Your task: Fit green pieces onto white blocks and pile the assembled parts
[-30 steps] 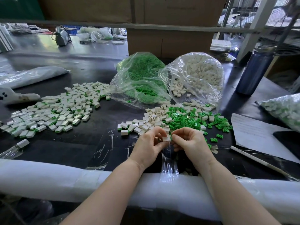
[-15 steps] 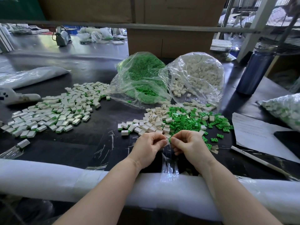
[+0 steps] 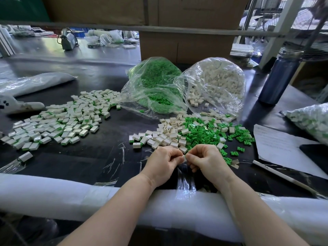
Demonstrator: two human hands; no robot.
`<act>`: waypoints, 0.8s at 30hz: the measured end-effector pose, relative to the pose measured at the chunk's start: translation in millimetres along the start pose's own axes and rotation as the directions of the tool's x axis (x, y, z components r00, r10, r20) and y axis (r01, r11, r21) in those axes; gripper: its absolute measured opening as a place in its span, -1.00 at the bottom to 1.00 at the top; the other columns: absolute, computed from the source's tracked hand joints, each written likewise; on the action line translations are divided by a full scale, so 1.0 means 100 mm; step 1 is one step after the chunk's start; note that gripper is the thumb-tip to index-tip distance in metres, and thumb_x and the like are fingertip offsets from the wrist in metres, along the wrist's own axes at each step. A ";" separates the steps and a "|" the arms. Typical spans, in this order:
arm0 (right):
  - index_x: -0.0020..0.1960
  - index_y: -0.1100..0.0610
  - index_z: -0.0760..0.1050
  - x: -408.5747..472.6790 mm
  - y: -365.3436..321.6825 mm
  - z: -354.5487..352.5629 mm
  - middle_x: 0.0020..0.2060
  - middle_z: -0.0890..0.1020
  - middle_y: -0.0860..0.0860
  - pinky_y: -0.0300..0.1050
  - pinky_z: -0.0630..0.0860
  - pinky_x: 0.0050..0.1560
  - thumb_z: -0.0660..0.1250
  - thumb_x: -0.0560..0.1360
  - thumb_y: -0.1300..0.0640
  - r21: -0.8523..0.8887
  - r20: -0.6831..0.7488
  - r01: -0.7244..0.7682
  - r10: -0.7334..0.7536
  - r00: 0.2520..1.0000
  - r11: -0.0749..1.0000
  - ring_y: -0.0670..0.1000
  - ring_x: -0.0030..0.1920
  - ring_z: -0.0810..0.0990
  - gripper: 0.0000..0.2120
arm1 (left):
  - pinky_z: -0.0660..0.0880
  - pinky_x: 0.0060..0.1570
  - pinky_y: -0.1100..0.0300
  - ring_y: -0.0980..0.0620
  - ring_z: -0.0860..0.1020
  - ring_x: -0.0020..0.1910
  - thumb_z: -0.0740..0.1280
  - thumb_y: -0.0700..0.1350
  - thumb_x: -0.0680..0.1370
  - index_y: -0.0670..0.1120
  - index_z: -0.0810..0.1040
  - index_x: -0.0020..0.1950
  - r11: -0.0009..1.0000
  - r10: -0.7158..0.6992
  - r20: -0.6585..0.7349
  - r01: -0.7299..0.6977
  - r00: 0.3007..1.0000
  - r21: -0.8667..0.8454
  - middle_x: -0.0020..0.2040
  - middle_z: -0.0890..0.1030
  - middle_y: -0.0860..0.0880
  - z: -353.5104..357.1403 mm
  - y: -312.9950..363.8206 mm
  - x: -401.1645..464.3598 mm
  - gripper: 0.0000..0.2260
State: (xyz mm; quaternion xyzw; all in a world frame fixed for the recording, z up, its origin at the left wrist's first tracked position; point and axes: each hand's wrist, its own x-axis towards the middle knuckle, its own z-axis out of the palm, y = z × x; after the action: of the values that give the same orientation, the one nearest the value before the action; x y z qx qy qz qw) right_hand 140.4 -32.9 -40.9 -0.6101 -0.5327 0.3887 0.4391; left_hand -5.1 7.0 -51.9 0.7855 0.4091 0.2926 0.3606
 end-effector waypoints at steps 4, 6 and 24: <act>-0.26 0.20 0.55 0.01 0.02 0.00 -0.48 0.58 -0.01 -0.29 0.49 -0.42 0.36 0.46 0.32 0.067 -0.027 0.012 -0.010 1.000 0.998 -0.11 -0.47 0.52 -0.87 | 0.48 0.01 0.20 0.00 0.57 -0.11 0.35 -0.18 0.51 -0.15 0.64 -0.05 0.998 -0.022 -0.050 0.020 0.999 -0.057 -0.14 0.64 -0.05 0.00 0.03 -0.01 -0.91; -0.25 0.21 0.54 0.00 0.02 0.00 -0.49 0.59 -0.01 -0.31 0.49 -0.41 0.37 0.46 0.31 0.172 -0.037 0.023 -0.017 0.999 0.985 -0.11 -0.47 0.54 -0.89 | 0.49 0.03 0.09 -0.11 0.58 -0.08 0.35 -0.19 0.51 -0.19 0.63 -0.05 0.988 -0.050 -0.062 0.040 0.997 -0.151 -0.13 0.65 -0.14 -0.01 0.06 -0.01 -0.90; -0.10 0.15 0.59 0.02 0.05 -0.01 -0.30 0.65 -0.02 -0.21 0.58 -0.24 0.35 0.48 0.24 0.317 -0.010 0.089 -0.090 0.996 0.944 -0.08 -0.28 0.61 -0.95 | 0.46 -0.18 0.09 -0.06 0.45 -0.26 0.30 -0.31 0.50 -0.12 0.56 -0.10 0.940 -0.079 -0.021 0.068 0.997 -0.335 -0.20 0.53 -0.29 -0.05 0.12 -0.01 -0.89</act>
State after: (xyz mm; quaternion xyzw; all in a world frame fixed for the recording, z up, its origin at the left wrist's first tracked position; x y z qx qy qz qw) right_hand 143.3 -31.1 -45.6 -0.5059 -0.4915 0.4504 0.5474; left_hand -4.2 2.6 -39.4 0.6922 0.3886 0.3573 0.4921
